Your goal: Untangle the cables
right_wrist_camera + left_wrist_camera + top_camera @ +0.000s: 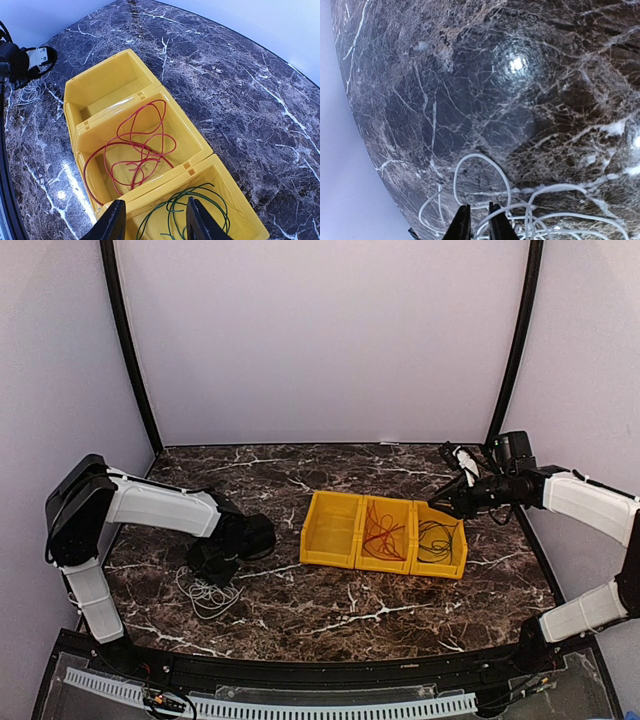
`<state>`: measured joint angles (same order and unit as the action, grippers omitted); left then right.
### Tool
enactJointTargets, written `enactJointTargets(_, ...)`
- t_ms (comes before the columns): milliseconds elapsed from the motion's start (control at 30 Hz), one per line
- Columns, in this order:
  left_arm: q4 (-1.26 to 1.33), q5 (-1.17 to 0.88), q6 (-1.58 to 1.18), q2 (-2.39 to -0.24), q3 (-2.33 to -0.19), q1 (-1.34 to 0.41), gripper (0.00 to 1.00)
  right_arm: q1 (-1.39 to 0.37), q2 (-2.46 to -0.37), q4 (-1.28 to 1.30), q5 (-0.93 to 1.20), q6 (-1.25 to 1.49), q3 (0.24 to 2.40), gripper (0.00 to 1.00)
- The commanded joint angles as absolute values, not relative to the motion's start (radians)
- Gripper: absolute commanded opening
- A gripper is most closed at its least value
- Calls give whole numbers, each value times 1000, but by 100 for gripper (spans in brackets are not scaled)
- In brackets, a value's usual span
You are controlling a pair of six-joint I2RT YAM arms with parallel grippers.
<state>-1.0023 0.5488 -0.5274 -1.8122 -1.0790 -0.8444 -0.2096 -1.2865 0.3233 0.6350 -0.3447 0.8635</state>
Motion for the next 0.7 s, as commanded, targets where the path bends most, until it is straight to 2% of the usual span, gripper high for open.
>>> enactJointTargets(0, -1063, 623, -549, -1809, -1119, -839, 13, -216, -1285, 319, 639, -353, 862, 43)
enactJointTargets(200, -1118, 711, -550, -1747, -1230, -831, 4, -226, -1275, 305, 639, -350, 867, 42)
enactJointTargets(333, -1084, 675, -508, -1672, -1315, -828, 0, -261, -1251, 275, 630, -333, 882, 41)
enactJointTargets(467, -1023, 625, -481, -1587, -1367, -829, 0, -332, -1254, 265, 648, -309, 935, 40)
enactJointTargets(667, -833, 518, -419, -1403, -1345, -830, 0, -506, -1399, 281, 648, -256, 1125, 42)
